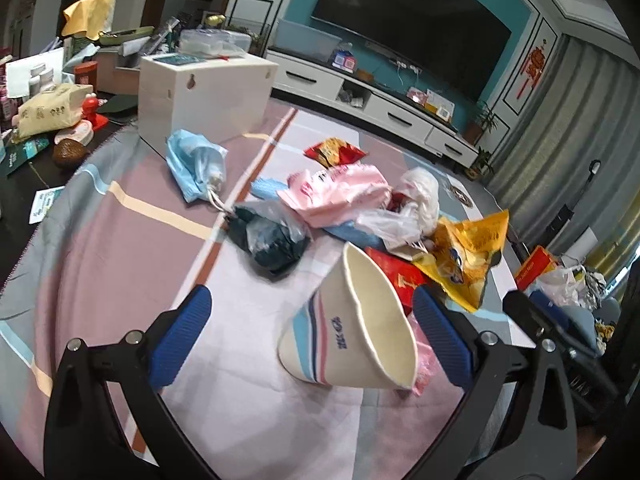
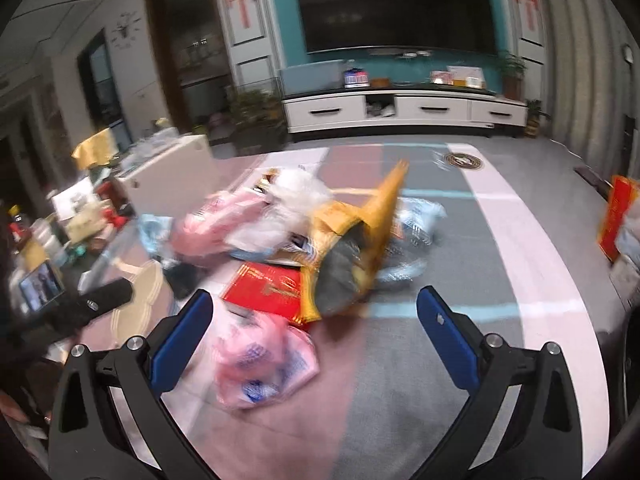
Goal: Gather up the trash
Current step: 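Reach the right gripper toward the pink plastic bag beside the red box, then grasp the white paper cup with the left gripper while the right grasps the pink bag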
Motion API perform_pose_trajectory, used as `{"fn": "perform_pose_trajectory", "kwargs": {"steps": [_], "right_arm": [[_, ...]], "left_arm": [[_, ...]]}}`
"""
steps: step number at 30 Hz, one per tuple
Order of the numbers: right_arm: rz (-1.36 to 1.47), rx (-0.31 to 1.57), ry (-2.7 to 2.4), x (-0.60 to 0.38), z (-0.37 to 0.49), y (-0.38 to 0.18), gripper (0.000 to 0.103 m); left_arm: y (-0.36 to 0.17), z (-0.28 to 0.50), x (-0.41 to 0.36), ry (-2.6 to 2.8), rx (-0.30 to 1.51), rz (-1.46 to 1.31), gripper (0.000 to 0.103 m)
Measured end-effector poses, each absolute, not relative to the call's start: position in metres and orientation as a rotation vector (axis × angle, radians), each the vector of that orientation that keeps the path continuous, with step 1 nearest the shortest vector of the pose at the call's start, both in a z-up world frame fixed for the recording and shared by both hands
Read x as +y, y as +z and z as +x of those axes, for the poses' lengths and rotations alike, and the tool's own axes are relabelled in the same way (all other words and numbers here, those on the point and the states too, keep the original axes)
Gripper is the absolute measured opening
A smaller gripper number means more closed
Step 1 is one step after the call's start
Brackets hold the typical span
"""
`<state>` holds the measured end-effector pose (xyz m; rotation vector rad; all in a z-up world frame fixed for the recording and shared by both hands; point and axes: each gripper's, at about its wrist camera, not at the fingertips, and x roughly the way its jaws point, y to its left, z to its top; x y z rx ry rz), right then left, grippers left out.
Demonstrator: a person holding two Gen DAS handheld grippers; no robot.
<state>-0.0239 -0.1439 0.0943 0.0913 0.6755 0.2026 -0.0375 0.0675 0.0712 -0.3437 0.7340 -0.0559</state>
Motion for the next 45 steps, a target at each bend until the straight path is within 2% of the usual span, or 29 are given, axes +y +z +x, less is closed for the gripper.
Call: {"fn": "perform_pose_trajectory", "kwargs": {"steps": [7,10,14,33,45], "right_arm": [[0.107,0.735,0.28,-0.129,-0.008,0.084,0.1],[0.133,0.757,0.28,-0.136,-0.009,0.073,0.094],[0.14,0.794,0.295,-0.139,-0.007,0.063,0.08],[0.012,0.876,0.35,-0.104,-0.012,0.035,0.08],[-0.005,0.891,0.354,-0.097,-0.01,0.028,0.073]], "left_arm": [[0.066,-0.034,0.068,-0.047,0.748,-0.347,0.1],[0.066,-0.034,0.068,-0.059,0.749,-0.363,0.1],[0.066,-0.035,0.069,-0.066,0.73,-0.399,0.1],[0.054,-0.025,0.042,-0.161,0.785,-0.369,0.099],[0.04,-0.018,0.033,-0.152,0.844,-0.349,0.09]]}}
